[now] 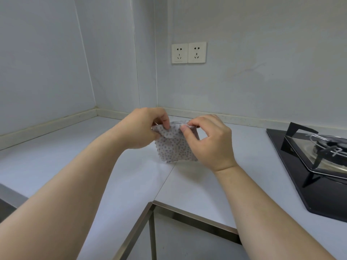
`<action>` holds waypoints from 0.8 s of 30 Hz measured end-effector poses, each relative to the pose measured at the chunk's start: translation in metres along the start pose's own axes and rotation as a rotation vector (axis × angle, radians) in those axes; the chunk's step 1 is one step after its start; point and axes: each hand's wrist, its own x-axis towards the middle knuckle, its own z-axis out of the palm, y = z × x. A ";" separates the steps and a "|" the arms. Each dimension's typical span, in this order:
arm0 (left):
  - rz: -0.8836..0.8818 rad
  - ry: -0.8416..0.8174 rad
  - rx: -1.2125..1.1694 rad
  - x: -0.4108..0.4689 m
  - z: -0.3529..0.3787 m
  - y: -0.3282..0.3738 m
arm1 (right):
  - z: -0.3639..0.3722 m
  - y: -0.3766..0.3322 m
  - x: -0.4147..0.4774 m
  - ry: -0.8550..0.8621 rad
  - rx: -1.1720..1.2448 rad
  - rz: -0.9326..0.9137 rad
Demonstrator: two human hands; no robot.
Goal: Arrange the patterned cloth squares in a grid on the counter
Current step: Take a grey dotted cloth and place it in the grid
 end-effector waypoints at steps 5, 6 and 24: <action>0.036 -0.008 -0.084 0.000 0.005 0.001 | 0.000 -0.001 0.000 -0.025 -0.003 -0.014; 0.044 -0.005 -0.114 -0.001 0.006 0.002 | 0.000 -0.001 0.000 -0.031 -0.002 -0.016; 0.040 -0.005 -0.008 0.000 0.013 0.009 | 0.000 -0.003 -0.001 -0.071 -0.001 -0.030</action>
